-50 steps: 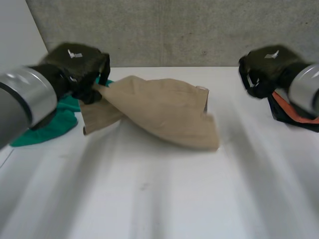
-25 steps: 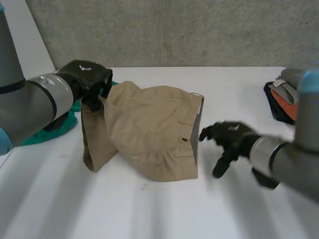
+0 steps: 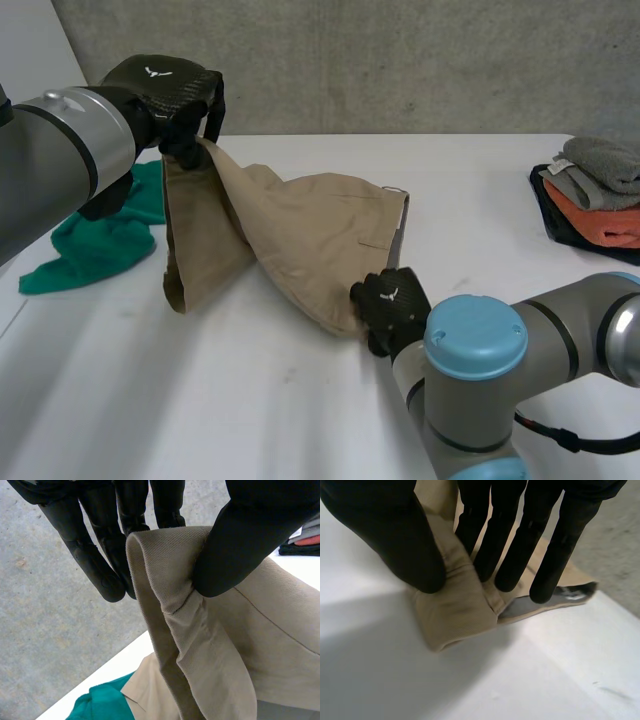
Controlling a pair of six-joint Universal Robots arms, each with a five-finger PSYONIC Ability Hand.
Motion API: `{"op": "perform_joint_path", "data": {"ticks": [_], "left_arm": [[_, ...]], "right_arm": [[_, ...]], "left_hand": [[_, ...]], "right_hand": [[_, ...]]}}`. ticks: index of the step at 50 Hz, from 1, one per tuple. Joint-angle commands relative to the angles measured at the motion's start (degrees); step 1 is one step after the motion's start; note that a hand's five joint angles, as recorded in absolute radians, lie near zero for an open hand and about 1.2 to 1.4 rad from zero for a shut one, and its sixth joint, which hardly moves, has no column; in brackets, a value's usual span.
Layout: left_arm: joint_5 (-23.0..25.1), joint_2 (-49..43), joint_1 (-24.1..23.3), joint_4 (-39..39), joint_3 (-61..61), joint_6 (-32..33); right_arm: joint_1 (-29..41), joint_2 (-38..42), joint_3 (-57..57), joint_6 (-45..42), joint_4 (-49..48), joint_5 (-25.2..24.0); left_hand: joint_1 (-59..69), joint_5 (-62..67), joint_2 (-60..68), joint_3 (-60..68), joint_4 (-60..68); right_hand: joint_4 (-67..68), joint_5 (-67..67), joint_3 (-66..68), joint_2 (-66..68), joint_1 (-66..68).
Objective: Fold the laundry.
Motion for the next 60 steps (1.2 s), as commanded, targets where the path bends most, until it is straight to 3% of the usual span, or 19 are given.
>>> {"op": "perform_joint_path", "data": {"ticks": [1,3,6,7,11,13,19,24,33,40,45,54,60], "left_arm": [[-0.95,1.46,1.06,-0.45,-3.3,-0.02],[-0.78,2.25,1.68,-0.8,-5.32,0.24],[0.19,4.1,3.26,-1.76,-9.88,3.04],[1.32,4.89,4.13,-2.38,-12.42,5.49],[5.01,6.82,5.63,-4.22,-19.19,11.99],[6.42,7.53,5.9,-4.93,-21.66,14.03],[11.26,8.32,4.59,-8.53,-28.87,18.6],[10.57,5.69,2.12,-9.59,-30.73,20.01],[5.82,-4.68,1.68,-8.89,-23.71,23.18],[4.85,-15.48,1.24,-2.21,-5.53,18.88],[0.91,-26.1,1.06,2.0,11.06,14.58],[-3.24,-43.17,1.06,3.94,34.2,14.13],[-4.55,-52.22,0.89,6.32,45.28,15.35]], "right_arm": [[-3.06,-8.08,0.34,-0.15,-1.7,2.61],[-5.7,-12.04,0.78,-0.68,0.14,1.3],[-11.49,-18.81,0.52,-2.96,10.4,-5.37],[-14.47,-21.17,0.0,-4.7,17.56,-10.26],[-22.03,-24.26,-4.9,-11.72,37.25,-21.79],[-24.51,-24.89,-7.64,-14.81,44.76,-24.98],[-28.74,-24.37,-14.59,-25.79,67.78,-28.15],[-28.47,-21.12,-15.21,-31.43,73.27,-27.72],[-26.89,-11.01,-17.84,-33.47,70.82,-24.12],[-24.61,-3.19,-27.16,-22.4,57.91,-18.49],[-22.5,1.99,-34.18,-18.7,47.29,-15.24],[-19.95,11.66,-41.66,-19.31,23.55,-9.18],[-19.16,19.05,-45.88,-24.31,11.5,-6.01]], "left_hand": [[12.8,13.52,11.66,11.95,11.61],[12.8,13.52,11.66,11.95,11.61],[12.8,13.52,11.66,11.95,11.61],[12.8,13.52,11.66,11.95,11.61],[12.8,13.52,11.66,11.95,11.61],[12.8,13.52,11.66,11.95,11.61],[12.8,13.52,11.66,11.95,11.61],[12.8,13.52,11.66,11.95,11.61],[12.8,13.52,11.66,11.95,11.61],[12.8,13.52,11.66,11.95,11.61],[12.8,13.52,11.66,11.95,11.61],[12.8,13.52,11.66,11.95,11.61],[12.8,13.52,11.66,11.95,11.61]], "right_hand": [[13.95,15.43,14.09,13.66,16.87],[13.95,15.43,14.09,13.66,16.87],[13.95,15.43,14.09,13.66,16.87],[13.95,15.43,14.09,13.66,16.87],[13.95,15.43,14.09,13.66,16.87],[13.95,15.43,14.09,13.66,16.87],[13.95,15.43,14.09,13.66,16.87],[13.95,15.43,14.09,13.66,16.87],[13.95,15.43,14.09,13.66,16.87],[13.95,15.43,14.09,13.66,16.87],[13.95,15.43,14.09,13.66,16.87],[13.95,15.43,14.09,13.66,16.87],[13.95,15.43,14.09,13.66,16.87]]}}
